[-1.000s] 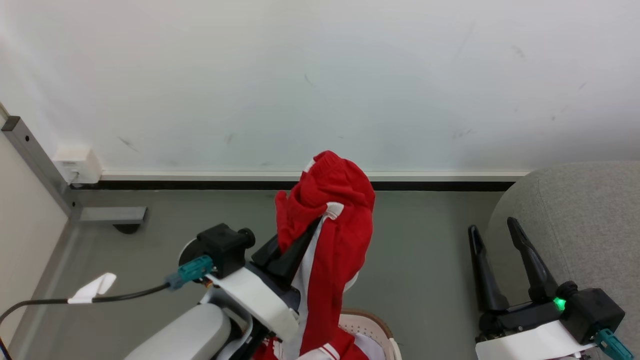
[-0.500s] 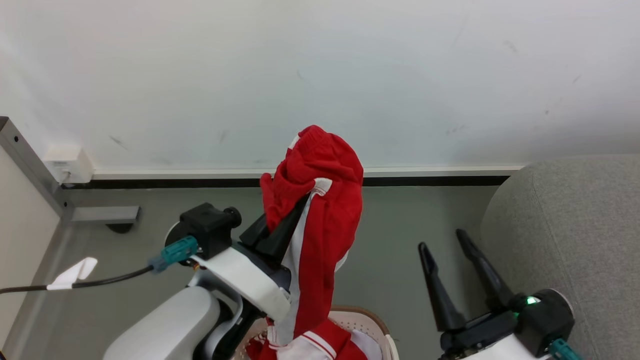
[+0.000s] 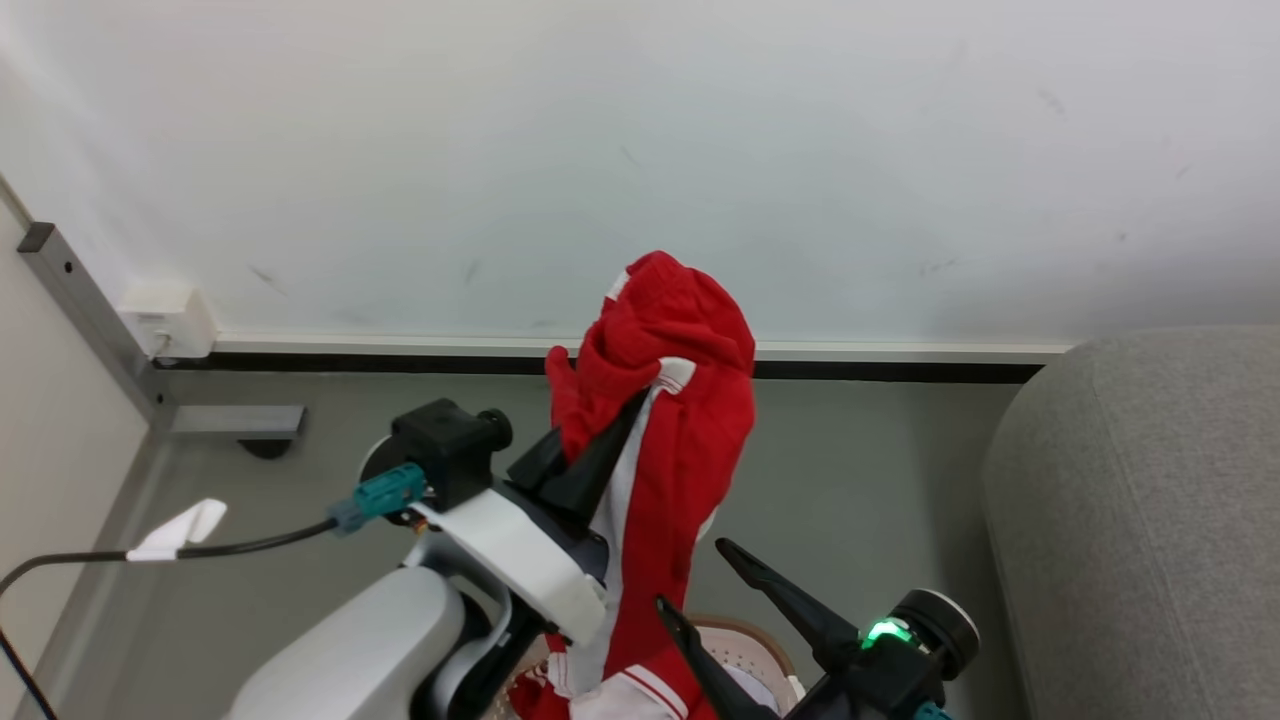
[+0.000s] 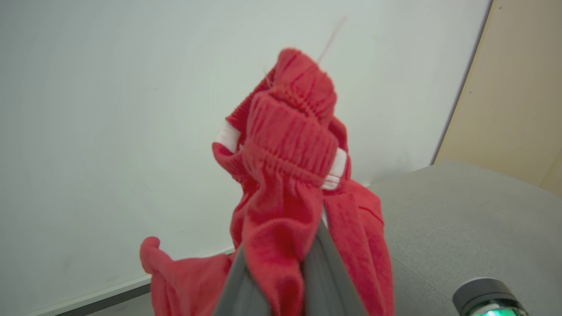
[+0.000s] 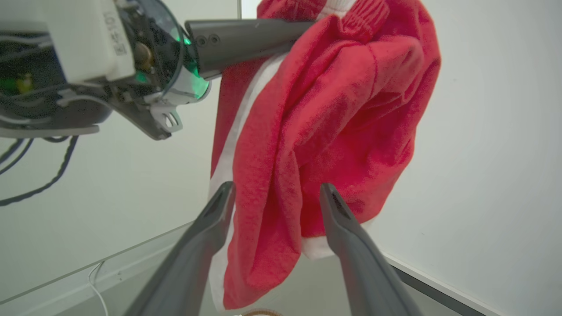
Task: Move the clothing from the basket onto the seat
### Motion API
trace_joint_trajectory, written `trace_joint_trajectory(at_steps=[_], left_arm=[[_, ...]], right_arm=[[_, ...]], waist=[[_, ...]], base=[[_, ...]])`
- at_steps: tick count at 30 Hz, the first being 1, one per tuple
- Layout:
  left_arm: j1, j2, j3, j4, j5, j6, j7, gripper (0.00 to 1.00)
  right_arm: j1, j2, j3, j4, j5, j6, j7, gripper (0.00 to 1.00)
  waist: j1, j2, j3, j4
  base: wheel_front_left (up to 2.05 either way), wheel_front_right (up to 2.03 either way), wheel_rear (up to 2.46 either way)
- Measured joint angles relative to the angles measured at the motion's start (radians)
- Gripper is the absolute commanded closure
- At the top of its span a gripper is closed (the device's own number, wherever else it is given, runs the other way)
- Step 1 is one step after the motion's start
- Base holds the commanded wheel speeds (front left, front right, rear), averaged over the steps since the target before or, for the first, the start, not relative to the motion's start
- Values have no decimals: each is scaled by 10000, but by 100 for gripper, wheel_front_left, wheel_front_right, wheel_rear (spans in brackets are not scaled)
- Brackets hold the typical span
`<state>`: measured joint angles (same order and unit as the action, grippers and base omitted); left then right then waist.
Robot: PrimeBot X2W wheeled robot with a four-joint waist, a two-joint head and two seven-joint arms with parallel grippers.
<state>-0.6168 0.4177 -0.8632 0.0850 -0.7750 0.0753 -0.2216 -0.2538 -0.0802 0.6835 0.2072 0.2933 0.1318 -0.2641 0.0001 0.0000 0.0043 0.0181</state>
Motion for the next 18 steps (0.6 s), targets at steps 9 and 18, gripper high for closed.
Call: trace_joint_trajectory(at_steps=[9, 18], left_arm=[[25, -545, -585, -163, -10, -180, 176, 100], [322, -1074, -1179, -107, -61, -311, 307, 100]], right_arm=[[-933, 234, 228, 1641, 150, 0, 0, 0], [-981, 284, 86, 1987, 451, 0, 0, 18]], waist=[[0, 0, -177, 646], [0, 0, -533, 1383]], base=[[0, 0, 0], [0, 0, 0]])
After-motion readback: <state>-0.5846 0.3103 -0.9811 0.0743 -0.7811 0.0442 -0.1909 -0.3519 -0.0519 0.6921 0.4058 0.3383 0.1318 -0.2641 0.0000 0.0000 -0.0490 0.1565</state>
